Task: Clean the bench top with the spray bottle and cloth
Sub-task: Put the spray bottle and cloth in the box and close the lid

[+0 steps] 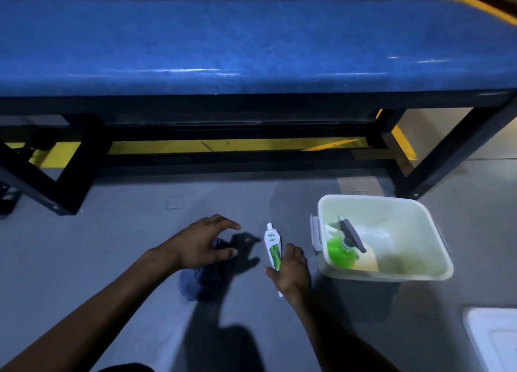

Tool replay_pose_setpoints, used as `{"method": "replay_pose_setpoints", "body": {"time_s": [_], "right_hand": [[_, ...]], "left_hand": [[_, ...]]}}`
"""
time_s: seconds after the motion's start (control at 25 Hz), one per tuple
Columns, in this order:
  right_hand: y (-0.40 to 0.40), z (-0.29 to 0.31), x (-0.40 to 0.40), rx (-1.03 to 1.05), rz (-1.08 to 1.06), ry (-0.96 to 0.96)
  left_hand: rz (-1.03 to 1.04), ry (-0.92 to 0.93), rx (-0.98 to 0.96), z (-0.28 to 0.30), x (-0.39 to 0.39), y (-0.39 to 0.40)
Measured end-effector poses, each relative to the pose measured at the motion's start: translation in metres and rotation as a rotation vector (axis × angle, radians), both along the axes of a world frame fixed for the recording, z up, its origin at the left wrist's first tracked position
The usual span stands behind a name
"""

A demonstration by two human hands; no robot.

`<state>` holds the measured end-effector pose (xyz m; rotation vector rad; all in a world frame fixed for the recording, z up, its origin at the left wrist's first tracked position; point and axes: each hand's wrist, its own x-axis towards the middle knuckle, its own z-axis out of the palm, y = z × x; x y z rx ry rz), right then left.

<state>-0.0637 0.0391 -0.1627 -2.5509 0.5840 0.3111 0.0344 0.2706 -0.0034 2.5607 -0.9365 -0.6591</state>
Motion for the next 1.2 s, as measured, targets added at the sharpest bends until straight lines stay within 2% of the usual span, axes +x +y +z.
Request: {"method": "replay_pose_setpoints", "body": {"time_s": [0.12, 0.24, 0.32, 0.44, 0.56, 0.64, 0.68, 0.76, 0.84, 0.92, 1.0, 1.08, 1.2], "right_hand": [[-0.002, -0.003, -0.002, 0.051, -0.059, -0.040], [0.002, 0.019, -0.007, 0.158, -0.085, -0.047], [-0.001, 0.056, -0.018, 0.321, -0.042, -0.163], [-0.028, 0.150, -0.030, 0.603, 0.027, -0.324], [-0.100, 0.236, -0.041, 0.563, 0.081, -0.412], [-0.162, 0.251, -0.052, 0.391, -0.006, -0.449], [-0.192, 0.243, -0.059, 0.249, -0.087, -0.417], [-0.240, 0.213, -0.062, -0.044, -0.203, -0.191], [-0.266, 0.172, -0.056, -0.230, -0.127, 0.068], [-0.268, 0.139, -0.042, -0.268, -0.007, 0.219], [-0.261, 0.108, -0.030, -0.286, 0.108, 0.271], [-0.252, 0.086, -0.022, -0.335, 0.177, 0.283], [-0.249, 0.067, -0.016, -0.327, 0.198, 0.267]], "left_hand": [[0.021, 0.003, -0.016, -0.001, -0.001, 0.006], [0.039, 0.019, -0.031, -0.009, 0.002, 0.011], [0.051, 0.039, -0.028, -0.018, 0.006, 0.015], [0.054, 0.058, -0.018, -0.028, 0.013, 0.014], [0.032, 0.060, -0.024, -0.038, 0.018, 0.008], [0.032, 0.077, -0.027, -0.042, 0.022, 0.009], [0.028, 0.080, -0.015, -0.044, 0.023, 0.010], [0.029, 0.065, 0.048, -0.050, 0.025, 0.013], [0.060, 0.017, 0.182, -0.060, 0.024, 0.017], [0.117, -0.013, 0.365, -0.073, 0.021, 0.023], [0.222, 0.060, 0.462, -0.087, 0.014, 0.031], [0.300, 0.101, 0.431, -0.106, 0.001, 0.039], [0.243, -0.022, 0.256, -0.143, -0.012, 0.055]]}}
